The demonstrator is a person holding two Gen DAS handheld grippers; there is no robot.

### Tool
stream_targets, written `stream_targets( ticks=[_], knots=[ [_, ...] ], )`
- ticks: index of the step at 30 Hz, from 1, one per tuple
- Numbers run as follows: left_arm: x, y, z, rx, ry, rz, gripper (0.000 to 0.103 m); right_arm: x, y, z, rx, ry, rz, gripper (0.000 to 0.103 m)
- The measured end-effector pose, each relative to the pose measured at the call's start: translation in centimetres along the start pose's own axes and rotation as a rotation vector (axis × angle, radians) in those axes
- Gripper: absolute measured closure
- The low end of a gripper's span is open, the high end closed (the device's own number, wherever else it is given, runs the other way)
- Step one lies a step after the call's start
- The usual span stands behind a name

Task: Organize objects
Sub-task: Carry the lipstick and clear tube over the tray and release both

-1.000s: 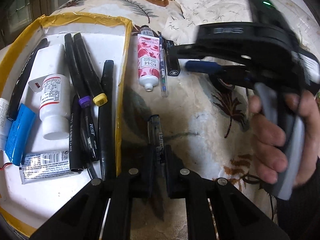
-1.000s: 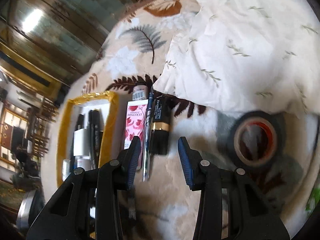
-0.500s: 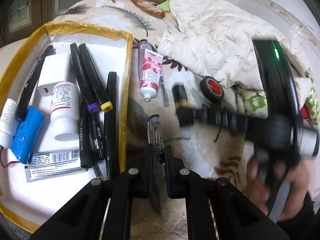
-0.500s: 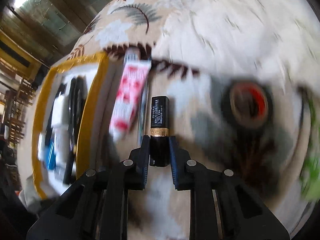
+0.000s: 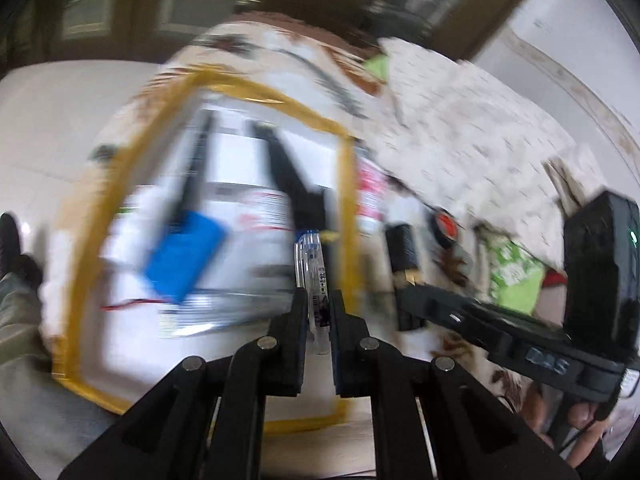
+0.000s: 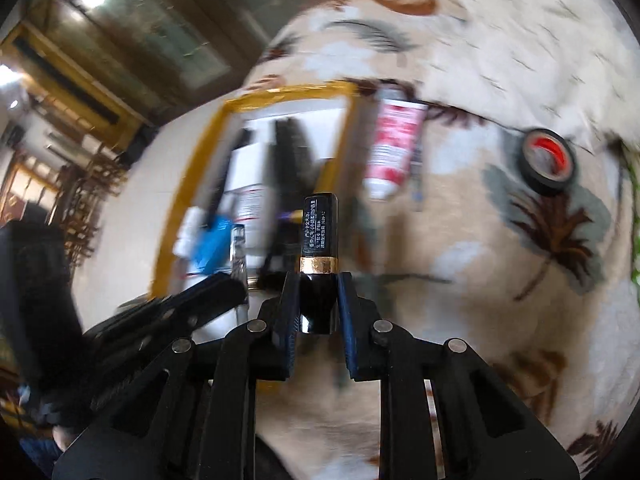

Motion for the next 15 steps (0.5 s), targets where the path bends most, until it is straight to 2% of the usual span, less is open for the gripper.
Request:
stream_targets(
  ticks=[3, 6, 15],
  knots=[
    [-3.1, 0.2, 0.0, -0.015, 0.063, 0.019, 0.095, -2.4, -0.8, -1.3, -0.029, 0.041, 0.007, 0.085],
    [-4.3, -0.2, -1.0, -0.072, 0.063, 0.059, 0.094, -4.3, -2.1, -3.3, -0.070, 0.056, 0.041, 0.085],
    [-4.1, -1.1, -1.6, -0.130, 0.090, 0.021, 0.094, -5.5, -5.0, -5.9, -0.152, 0.057, 0.086, 0.085]
  ],
)
Point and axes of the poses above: each gripper's, at about its wrist camera, not at the fingertips, and z roughly against the way its jaws point, x to its right, y to its top, the point moved 6 cm from there along -z, roughly the way its jaws point, and after that the axes turned 8 degrees about x, right-handed, at the moved point
